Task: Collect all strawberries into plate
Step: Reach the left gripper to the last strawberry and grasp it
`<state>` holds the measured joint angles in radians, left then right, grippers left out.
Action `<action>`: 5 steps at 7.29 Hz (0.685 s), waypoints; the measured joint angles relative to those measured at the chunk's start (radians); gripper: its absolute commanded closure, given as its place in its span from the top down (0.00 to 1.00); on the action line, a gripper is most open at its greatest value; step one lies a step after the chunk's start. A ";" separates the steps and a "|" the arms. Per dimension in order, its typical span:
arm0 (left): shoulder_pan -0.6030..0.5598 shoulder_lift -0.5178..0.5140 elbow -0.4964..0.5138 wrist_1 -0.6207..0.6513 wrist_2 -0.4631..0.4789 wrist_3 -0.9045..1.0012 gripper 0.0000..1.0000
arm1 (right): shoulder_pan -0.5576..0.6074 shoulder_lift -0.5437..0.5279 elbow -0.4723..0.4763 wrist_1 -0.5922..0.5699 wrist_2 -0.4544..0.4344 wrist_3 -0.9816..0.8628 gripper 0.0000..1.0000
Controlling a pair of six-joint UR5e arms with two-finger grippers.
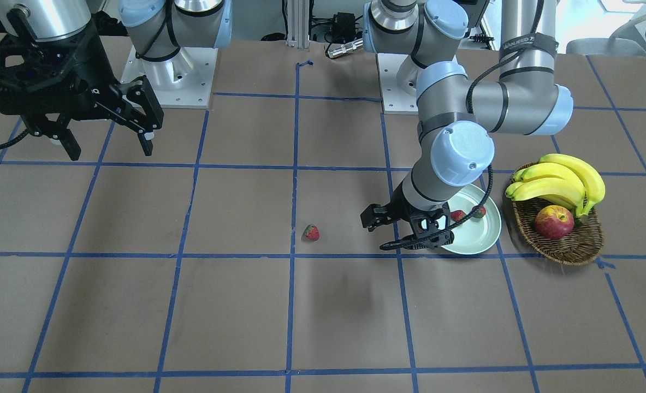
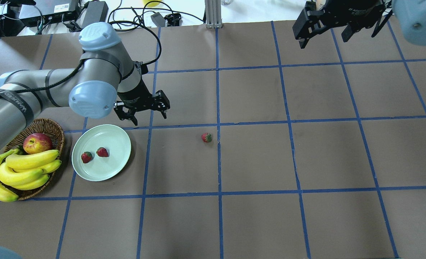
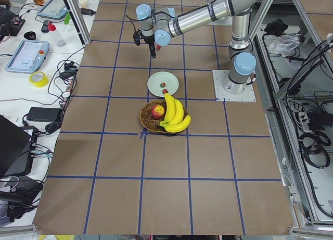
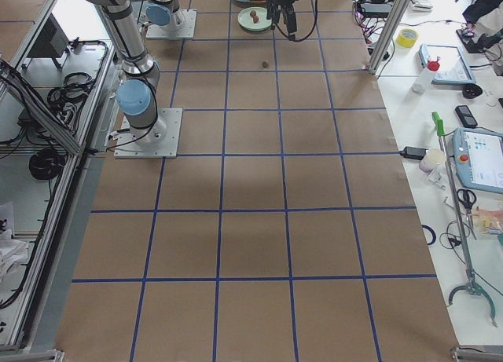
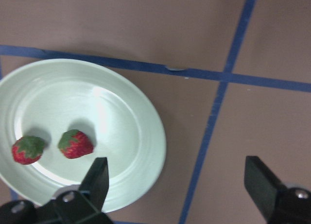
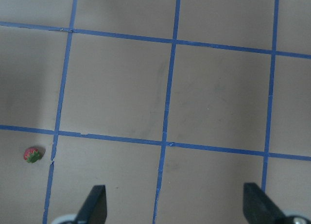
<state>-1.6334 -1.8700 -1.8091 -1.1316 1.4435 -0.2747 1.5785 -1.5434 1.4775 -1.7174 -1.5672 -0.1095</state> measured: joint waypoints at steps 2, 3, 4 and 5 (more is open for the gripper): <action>-0.044 -0.030 -0.070 0.110 -0.107 -0.109 1.00 | 0.000 0.000 0.000 -0.001 0.000 0.001 1.00; -0.073 -0.046 -0.100 0.162 -0.126 -0.202 1.00 | 0.000 0.000 0.000 -0.001 0.000 0.001 1.00; -0.104 -0.061 -0.114 0.194 -0.132 -0.310 1.00 | 0.000 0.000 0.000 -0.001 0.000 0.001 1.00; -0.128 -0.072 -0.118 0.221 -0.139 -0.417 1.00 | 0.000 0.000 0.000 -0.001 0.000 0.001 1.00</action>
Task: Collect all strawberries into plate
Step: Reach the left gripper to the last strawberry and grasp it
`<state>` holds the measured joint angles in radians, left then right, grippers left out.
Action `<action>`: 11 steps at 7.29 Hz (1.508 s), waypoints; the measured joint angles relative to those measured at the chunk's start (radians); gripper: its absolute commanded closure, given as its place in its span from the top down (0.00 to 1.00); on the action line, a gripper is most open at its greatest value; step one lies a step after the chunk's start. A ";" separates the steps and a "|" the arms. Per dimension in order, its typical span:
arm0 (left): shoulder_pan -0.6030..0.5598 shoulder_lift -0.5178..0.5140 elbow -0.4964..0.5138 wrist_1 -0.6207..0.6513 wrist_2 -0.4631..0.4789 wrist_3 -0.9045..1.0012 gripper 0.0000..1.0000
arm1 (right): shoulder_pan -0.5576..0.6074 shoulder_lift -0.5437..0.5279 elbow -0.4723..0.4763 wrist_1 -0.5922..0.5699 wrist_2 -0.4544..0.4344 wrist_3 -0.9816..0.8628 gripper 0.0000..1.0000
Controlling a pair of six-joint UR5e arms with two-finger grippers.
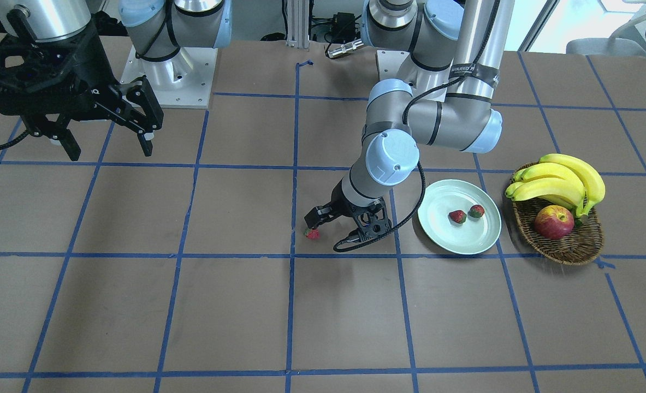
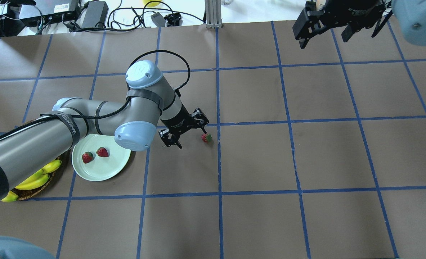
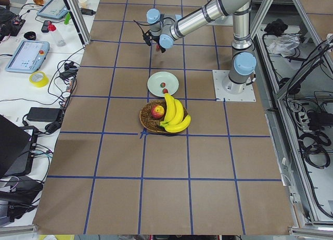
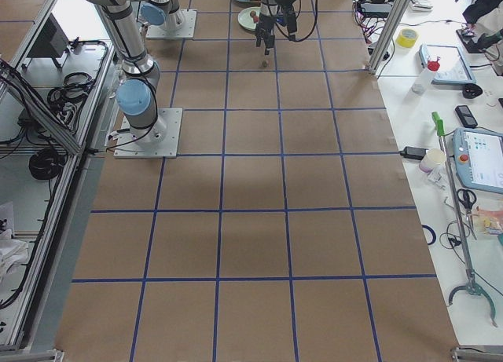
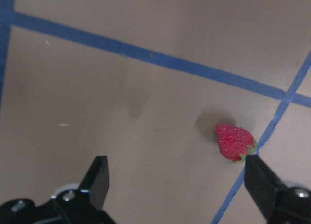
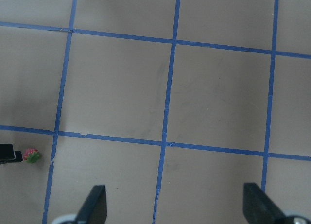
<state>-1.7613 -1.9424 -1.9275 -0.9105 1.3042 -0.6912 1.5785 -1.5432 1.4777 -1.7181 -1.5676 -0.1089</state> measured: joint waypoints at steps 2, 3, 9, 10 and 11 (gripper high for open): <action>-0.015 -0.018 -0.001 0.038 -0.024 -0.105 0.99 | 0.000 0.000 0.000 0.000 0.000 0.000 1.00; -0.016 -0.029 -0.001 0.064 -0.030 -0.125 0.89 | 0.000 0.000 0.000 0.000 0.000 0.000 1.00; -0.016 -0.073 0.008 0.114 -0.052 -0.123 0.00 | 0.000 0.000 0.000 -0.001 0.000 0.002 1.00; -0.013 -0.060 0.030 0.108 -0.032 -0.091 0.00 | 0.000 0.000 0.000 -0.001 0.000 0.002 1.00; -0.004 -0.046 0.074 0.072 0.009 -0.050 0.00 | 0.000 0.000 0.000 -0.001 0.000 0.002 1.00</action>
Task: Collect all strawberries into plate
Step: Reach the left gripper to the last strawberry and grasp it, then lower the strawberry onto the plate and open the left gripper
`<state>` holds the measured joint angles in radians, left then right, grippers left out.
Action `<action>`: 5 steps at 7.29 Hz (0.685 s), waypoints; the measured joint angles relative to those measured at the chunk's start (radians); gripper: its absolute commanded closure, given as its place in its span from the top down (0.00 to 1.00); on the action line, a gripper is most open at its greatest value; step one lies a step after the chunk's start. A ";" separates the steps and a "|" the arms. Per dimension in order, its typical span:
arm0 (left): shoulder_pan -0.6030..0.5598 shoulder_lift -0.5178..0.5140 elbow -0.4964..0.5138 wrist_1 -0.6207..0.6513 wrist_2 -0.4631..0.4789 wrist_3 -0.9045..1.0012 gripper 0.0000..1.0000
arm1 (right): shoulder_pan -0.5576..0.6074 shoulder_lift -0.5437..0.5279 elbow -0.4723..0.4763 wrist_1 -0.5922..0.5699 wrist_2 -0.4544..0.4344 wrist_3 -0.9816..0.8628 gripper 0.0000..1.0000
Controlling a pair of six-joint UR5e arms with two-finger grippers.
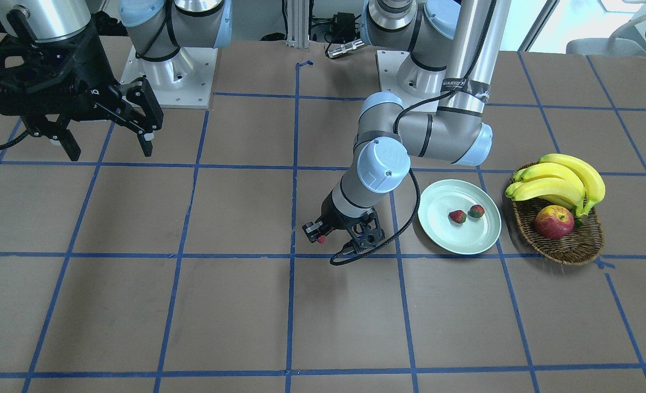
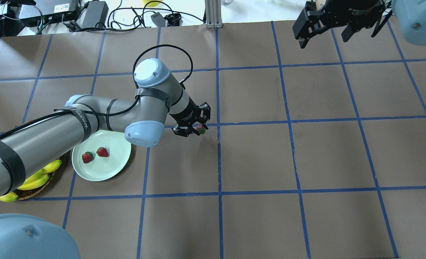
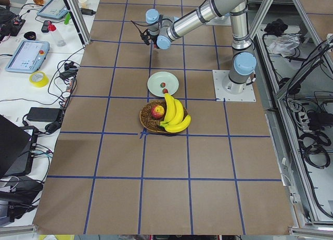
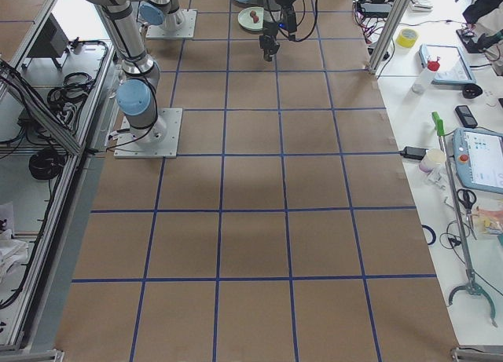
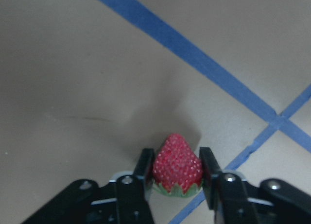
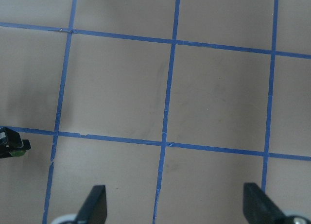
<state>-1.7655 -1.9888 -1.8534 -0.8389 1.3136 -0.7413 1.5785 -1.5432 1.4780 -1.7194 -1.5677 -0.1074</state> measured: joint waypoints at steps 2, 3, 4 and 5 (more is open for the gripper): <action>0.072 0.043 0.097 -0.198 0.129 0.170 0.00 | 0.000 0.000 0.000 0.000 0.000 0.000 1.00; 0.135 0.076 0.113 -0.294 0.194 0.297 0.00 | 0.000 0.000 0.000 0.000 0.000 0.000 1.00; 0.198 0.104 0.112 -0.358 0.233 0.410 0.00 | 0.000 0.000 0.000 0.000 0.000 0.000 1.00; 0.257 0.120 0.102 -0.393 0.250 0.498 0.00 | 0.000 0.000 0.000 0.000 0.000 0.000 1.00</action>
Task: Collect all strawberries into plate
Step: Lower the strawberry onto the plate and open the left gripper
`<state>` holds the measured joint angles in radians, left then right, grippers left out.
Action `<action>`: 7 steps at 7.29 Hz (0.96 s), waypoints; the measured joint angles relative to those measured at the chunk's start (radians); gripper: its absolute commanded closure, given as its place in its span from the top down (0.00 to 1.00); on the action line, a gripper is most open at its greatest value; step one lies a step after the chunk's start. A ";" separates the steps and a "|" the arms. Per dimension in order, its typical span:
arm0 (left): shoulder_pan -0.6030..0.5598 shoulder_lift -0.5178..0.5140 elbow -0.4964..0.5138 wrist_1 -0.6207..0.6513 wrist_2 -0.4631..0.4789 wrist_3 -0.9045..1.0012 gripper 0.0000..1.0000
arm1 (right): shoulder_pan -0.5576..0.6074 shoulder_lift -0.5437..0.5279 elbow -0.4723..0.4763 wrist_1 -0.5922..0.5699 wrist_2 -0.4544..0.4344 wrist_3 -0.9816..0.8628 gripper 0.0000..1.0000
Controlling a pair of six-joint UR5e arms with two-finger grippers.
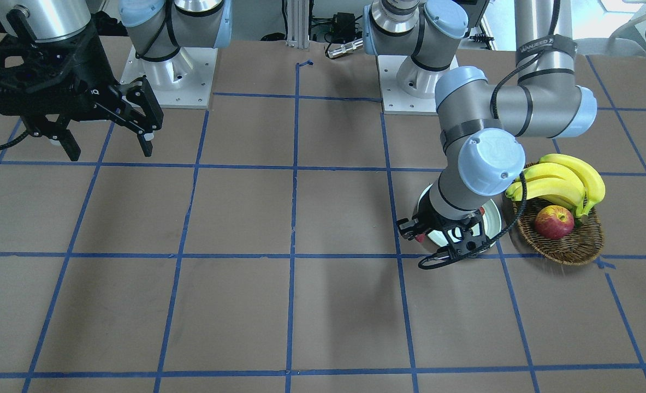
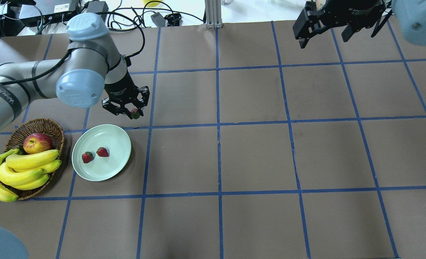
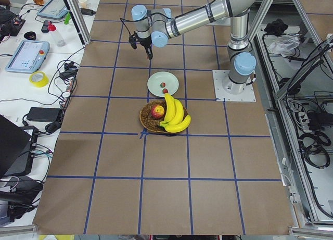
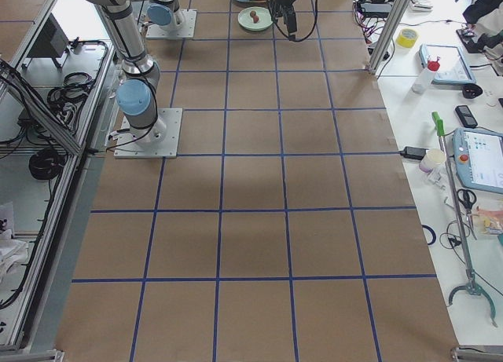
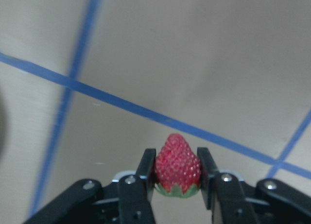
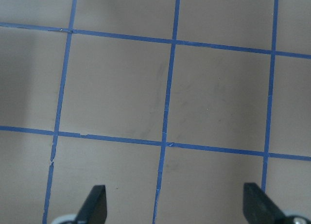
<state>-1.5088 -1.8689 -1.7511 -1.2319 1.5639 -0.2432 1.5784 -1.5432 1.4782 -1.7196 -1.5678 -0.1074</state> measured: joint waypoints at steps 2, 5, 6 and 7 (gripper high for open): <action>0.127 0.008 -0.070 -0.029 0.006 0.165 0.00 | 0.000 0.000 0.000 0.000 0.000 0.000 1.00; 0.175 0.007 -0.151 -0.018 -0.006 0.220 1.00 | 0.000 0.000 0.001 -0.001 0.000 0.000 1.00; 0.177 0.008 -0.154 -0.017 -0.008 0.223 1.00 | 0.000 0.000 0.001 -0.001 0.000 0.000 1.00; 0.177 0.011 -0.150 -0.015 -0.008 0.224 1.00 | 0.000 0.000 0.001 -0.001 0.000 0.000 1.00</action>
<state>-1.3319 -1.8575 -1.9009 -1.2470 1.5558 -0.0190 1.5781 -1.5432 1.4787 -1.7210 -1.5677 -0.1073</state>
